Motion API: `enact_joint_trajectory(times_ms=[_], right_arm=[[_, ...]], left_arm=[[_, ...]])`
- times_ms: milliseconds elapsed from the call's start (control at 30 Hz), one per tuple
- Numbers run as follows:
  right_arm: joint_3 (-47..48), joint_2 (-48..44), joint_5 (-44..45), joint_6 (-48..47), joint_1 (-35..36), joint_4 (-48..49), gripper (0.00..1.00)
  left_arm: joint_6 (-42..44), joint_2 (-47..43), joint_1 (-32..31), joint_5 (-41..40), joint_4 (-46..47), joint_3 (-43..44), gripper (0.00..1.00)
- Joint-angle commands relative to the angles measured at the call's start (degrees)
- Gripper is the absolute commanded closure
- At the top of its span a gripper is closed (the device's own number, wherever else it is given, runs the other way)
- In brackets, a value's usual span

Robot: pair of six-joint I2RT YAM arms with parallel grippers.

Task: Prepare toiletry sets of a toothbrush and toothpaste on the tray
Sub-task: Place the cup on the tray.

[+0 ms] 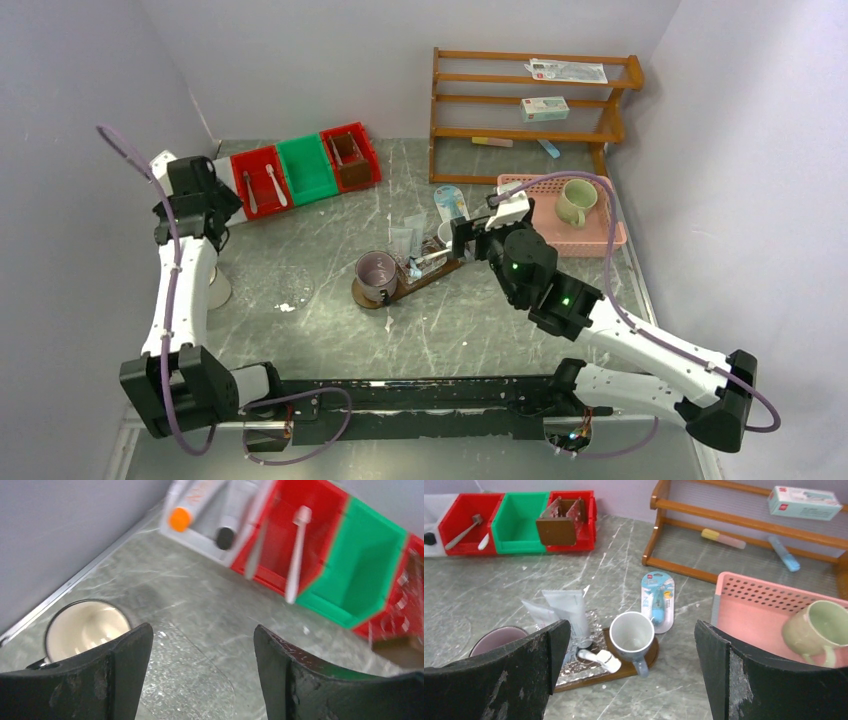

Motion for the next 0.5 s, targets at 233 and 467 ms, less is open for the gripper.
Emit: enact_joint_trajectory(times_ms=[233, 467], right_arm=[[9.5, 2.3, -0.3, -2.5, -9.5, -10.2, 0.0], [13.6, 5.0, -6.1, -2.8, -20.7, -12.2, 0.0]], left_arm=[[17.9, -11.1, -19.3, -1.2, 7.4, -2.9, 0.07], [24.6, -23.5, -32.8, -8.9, 11.6, -8.7, 0.03]])
